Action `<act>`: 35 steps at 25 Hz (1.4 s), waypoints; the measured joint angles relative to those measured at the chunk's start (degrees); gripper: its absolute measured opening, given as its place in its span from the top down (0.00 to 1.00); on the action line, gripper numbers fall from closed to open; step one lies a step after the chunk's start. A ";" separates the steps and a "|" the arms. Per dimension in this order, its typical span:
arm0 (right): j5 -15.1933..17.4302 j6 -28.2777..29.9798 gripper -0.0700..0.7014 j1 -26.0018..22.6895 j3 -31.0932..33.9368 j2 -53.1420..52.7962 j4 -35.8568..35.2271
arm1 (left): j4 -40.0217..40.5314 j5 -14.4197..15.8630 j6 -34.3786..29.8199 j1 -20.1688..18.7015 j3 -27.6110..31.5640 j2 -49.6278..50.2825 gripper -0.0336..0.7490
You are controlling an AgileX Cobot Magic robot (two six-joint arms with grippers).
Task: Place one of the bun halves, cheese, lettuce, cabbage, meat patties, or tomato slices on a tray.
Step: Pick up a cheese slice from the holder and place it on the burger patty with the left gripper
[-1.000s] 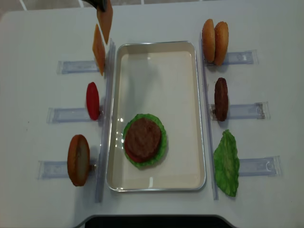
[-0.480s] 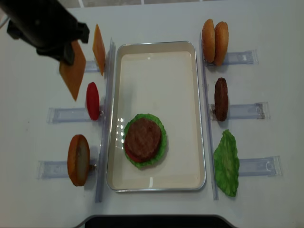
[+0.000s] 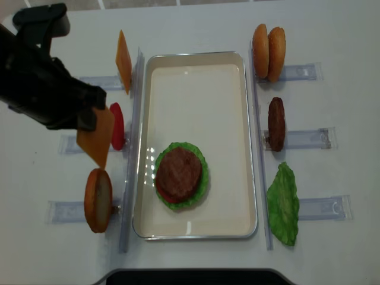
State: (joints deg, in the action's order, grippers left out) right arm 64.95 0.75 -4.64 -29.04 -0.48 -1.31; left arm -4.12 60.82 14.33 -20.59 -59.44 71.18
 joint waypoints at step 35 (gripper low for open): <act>0.00 0.00 0.59 0.00 0.00 0.00 0.00 | -77.22 -5.43 -73.29 13.38 31.12 6.25 0.92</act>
State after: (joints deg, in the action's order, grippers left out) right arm 64.95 0.75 -4.64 -29.04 -0.48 -1.31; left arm -81.34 55.39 -58.97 -7.21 -28.32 77.42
